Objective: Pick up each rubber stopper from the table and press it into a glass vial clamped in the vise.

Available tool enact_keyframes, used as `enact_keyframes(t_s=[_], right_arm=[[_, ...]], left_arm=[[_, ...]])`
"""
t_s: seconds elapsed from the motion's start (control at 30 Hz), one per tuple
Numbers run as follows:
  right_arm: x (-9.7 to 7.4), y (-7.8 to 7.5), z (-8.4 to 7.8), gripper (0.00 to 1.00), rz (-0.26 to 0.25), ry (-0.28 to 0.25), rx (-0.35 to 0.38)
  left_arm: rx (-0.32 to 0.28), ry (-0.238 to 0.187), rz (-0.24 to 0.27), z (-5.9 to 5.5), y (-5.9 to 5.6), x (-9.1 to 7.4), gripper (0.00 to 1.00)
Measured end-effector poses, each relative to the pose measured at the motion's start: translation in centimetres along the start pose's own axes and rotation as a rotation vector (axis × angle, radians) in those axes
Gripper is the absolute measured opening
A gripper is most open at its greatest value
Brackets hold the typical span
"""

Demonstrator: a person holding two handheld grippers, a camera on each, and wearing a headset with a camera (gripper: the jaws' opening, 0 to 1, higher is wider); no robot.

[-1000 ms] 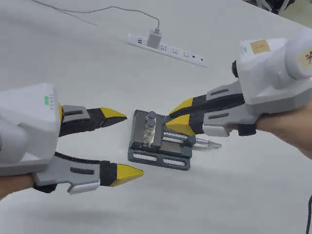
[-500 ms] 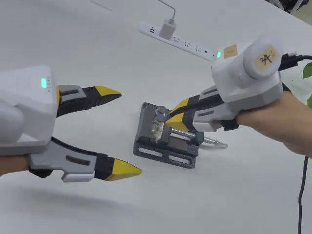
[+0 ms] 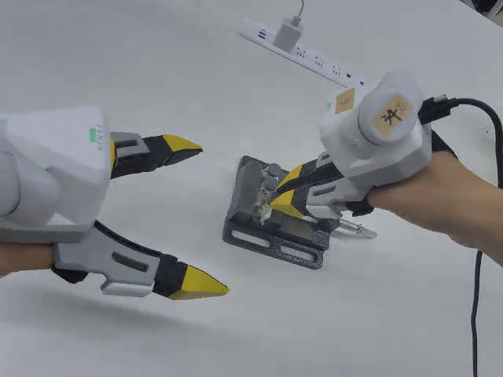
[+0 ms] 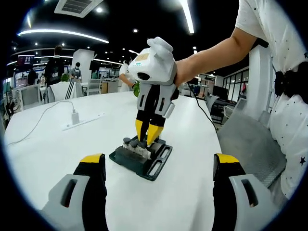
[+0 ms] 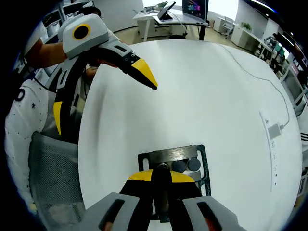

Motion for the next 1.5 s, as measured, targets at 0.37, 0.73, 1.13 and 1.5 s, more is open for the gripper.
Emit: enact_keyframes(t_s=[0.37, 0.73, 1.13, 1.5], right_arm=[[0.43, -0.37, 0.09, 0.05, -0.004, 0.024, -0.021], [0.7, -0.35, 0.02, 0.05, -0.002, 0.047, -0.051], [0.86, -0.24, 0.11, 0.05, -0.021, 0.086, -0.108], [1.05, -0.05, 0.42, 0.04, -0.02, 0.099, -0.083]], left_arm=[[-0.009, -0.018, 0.0, 0.0, -0.04, -0.02, 0.91], [-0.018, -0.028, 0.004, -0.1, -0.22, -0.27, 0.9], [-0.025, -0.035, 0.003, -0.22, -0.36, -0.37, 0.88], [-0.029, -0.035, 0.003, -0.27, -0.36, -0.19, 0.87]])
Point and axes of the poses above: the centre of the closed fingertips' face, and the gripper's own axes: x roughly forward along the fingers, y roughly to its left, z roughly out of its top, the point moved 8 cm from there along -x, roughly backward along the fingers, and after that the axes turned 4 degrees about x, right-handed, at the moved point
